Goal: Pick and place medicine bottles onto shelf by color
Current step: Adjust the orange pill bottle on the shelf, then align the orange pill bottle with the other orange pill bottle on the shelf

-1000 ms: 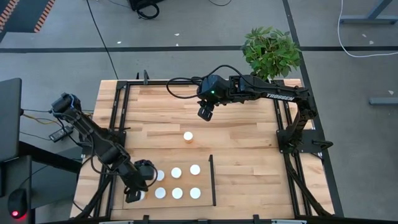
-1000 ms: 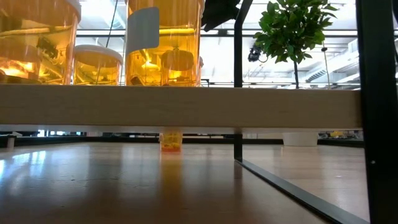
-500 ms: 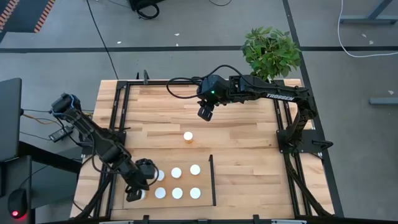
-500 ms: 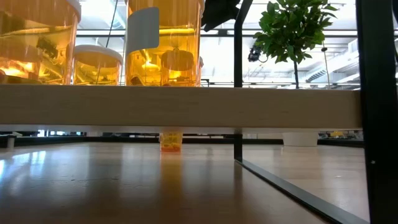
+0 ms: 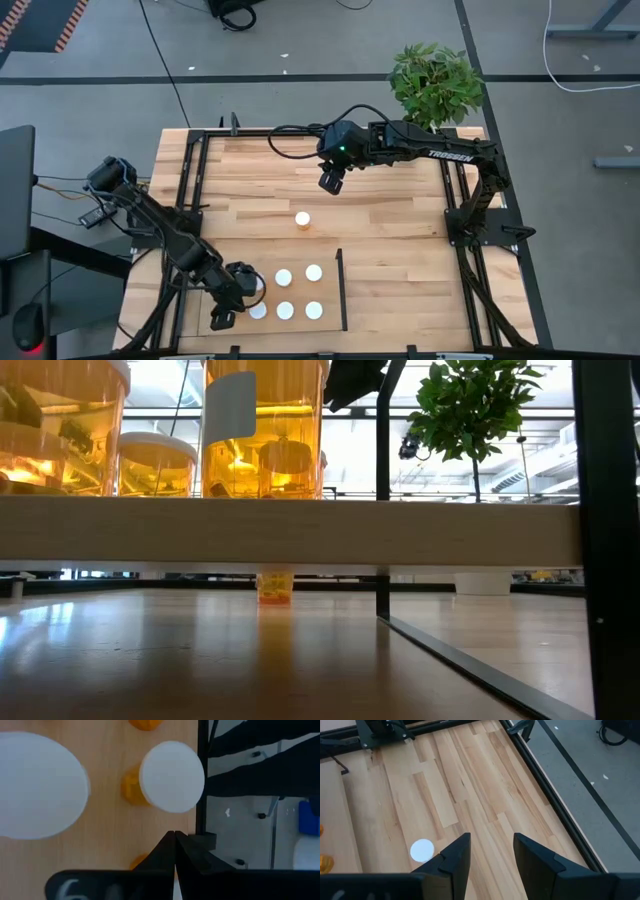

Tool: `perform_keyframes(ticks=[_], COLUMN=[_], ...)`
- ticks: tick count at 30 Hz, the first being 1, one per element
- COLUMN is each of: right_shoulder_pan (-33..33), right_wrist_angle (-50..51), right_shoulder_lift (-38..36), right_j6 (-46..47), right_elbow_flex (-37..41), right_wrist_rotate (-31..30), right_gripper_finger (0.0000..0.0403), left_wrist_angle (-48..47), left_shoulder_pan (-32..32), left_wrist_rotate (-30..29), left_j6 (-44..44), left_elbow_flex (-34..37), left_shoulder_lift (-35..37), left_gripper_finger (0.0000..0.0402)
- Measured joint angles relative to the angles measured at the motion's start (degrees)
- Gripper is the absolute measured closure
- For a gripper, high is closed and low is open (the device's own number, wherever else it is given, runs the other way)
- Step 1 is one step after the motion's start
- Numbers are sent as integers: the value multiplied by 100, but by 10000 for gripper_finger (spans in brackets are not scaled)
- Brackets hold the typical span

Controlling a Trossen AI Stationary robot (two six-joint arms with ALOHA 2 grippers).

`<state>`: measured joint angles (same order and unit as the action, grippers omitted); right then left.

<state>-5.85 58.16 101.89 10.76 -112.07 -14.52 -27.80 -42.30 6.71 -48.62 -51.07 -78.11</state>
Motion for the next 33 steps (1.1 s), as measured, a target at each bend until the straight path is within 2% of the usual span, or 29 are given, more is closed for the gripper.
perform_keyframes(ticks=[19, 33], right_shoulder_pan=[0, 2], right_wrist_angle=[38, 47], right_shoulder_lift=[0, 0], right_j6=[-28, -4], right_elbow_flex=[0, 0], right_wrist_rotate=[0, 5], right_gripper_finger=[247, 247], left_wrist_angle=[-247, -470], left_shoulder_pan=[-180, 402], left_wrist_rotate=[106, 99], left_j6=[-120, -14], left_elbow_flex=[0, 0], left_shoulder_lift=[0, 255], left_gripper_finger=[395, 395])
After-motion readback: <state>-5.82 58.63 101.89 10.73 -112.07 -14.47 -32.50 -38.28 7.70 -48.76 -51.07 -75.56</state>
